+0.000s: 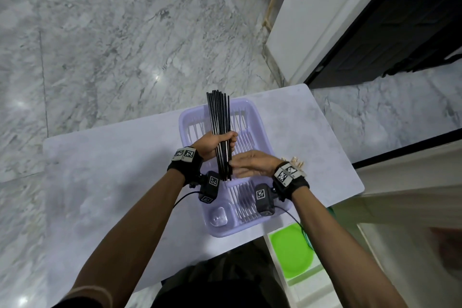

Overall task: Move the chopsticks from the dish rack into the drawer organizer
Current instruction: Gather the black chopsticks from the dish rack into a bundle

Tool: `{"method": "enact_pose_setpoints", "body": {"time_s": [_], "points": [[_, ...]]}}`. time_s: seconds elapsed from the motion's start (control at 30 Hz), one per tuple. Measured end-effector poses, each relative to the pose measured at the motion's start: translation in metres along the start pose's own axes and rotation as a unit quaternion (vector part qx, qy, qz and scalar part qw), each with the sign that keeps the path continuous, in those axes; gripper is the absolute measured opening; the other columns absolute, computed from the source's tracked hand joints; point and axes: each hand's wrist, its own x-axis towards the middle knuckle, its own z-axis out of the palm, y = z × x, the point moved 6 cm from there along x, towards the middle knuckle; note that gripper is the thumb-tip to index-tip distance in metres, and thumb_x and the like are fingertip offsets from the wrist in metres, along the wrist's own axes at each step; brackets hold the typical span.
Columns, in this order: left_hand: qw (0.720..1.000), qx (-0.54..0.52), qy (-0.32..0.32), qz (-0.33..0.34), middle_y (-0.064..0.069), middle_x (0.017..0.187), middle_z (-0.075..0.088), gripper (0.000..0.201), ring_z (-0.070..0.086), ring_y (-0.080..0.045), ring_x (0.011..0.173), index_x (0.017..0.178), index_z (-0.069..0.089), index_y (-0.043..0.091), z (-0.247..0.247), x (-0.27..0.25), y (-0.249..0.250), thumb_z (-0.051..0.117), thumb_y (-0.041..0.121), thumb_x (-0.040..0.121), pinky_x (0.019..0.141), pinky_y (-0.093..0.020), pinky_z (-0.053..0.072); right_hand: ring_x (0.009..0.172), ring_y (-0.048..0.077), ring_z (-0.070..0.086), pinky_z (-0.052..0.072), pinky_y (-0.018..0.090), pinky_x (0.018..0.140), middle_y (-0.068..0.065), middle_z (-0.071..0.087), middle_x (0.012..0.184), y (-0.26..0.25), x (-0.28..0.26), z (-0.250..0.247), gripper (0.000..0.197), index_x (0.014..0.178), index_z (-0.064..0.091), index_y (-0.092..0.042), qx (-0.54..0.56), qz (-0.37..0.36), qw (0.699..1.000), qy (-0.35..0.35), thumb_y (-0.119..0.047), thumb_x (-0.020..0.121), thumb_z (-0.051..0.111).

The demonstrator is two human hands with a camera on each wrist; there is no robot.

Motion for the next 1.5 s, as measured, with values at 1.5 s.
{"method": "enact_pose_setpoints", "body": {"time_s": [1.5], "points": [[0.993,0.062,-0.077,-0.058,-0.003,0.085,0.069,0.022,0.068,-0.014,0.079,0.104,0.061,0.003,-0.004,-0.009,-0.034,0.047,0.019,0.101,0.075,-0.026,0.055,0.058,0.012,0.07,0.057,0.021,0.057,0.001,0.072,0.062,-0.084,0.013,-0.038,0.003,0.085,0.07,-0.005,0.123,-0.111,0.945,0.284,-0.003,0.084,0.072]]}}
